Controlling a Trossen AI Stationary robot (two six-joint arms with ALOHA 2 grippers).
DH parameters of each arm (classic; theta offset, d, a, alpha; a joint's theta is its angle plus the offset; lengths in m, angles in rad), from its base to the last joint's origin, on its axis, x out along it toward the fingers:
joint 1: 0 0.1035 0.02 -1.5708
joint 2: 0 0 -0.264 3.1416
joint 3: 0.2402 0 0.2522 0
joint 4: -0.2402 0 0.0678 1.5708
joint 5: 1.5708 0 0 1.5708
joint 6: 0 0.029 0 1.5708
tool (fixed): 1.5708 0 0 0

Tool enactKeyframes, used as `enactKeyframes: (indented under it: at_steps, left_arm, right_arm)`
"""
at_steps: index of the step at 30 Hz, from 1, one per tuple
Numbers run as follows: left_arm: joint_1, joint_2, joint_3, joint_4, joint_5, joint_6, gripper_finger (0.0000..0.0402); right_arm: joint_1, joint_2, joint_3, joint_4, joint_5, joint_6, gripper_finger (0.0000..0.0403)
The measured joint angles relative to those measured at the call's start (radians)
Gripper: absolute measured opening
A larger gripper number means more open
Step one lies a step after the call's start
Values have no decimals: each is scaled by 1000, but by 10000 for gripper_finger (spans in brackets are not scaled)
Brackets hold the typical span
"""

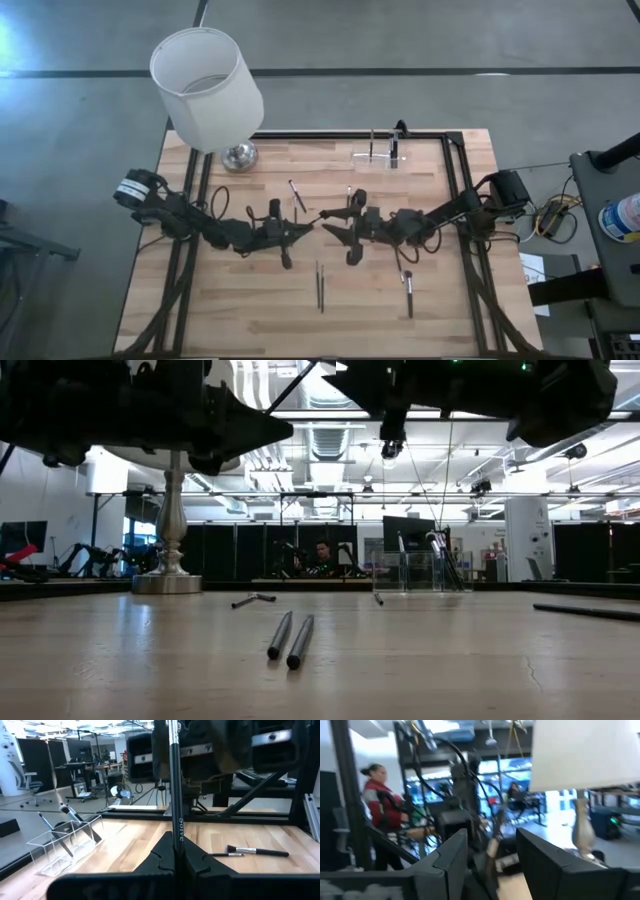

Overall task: Put items in baskets/containers
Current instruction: Put the lash brush into the transparent organizer

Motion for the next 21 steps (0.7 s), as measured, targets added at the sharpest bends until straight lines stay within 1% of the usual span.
enactKeyframes:
  at_steps: [3, 5, 12, 14, 16, 18, 21]
  left_arm:
    - [0, 0, 0, 0, 0, 1, 0]
    - [-1, 0, 0, 0, 0, 1, 0]
    - [-1, -1, 0, -1, 0, 2, 0]
    - [-1, -1, 0, -3, 1, 2, 0]
    - [-1, -1, 0, -4, 0, 2, 0]
    - [-1, -1, 0, -5, 0, 2, 0]
    - [-2, -1, 0, -5, 0, 1, 0]
  right_arm:
    - [0, 0, -8, -11, 60, 0, 164]
    - [0, -2, -10, -9, 66, 2, 170]
    - [2, -2, -1, 16, 50, -20, 193]
    - [1, -2, 9, 15, 17, -36, 193]
    - [0, -2, 23, 15, -13, -41, 189]
    - [0, -2, 35, 12, -21, -41, 179]
    - [-1, -2, 56, -20, -20, -47, 153]
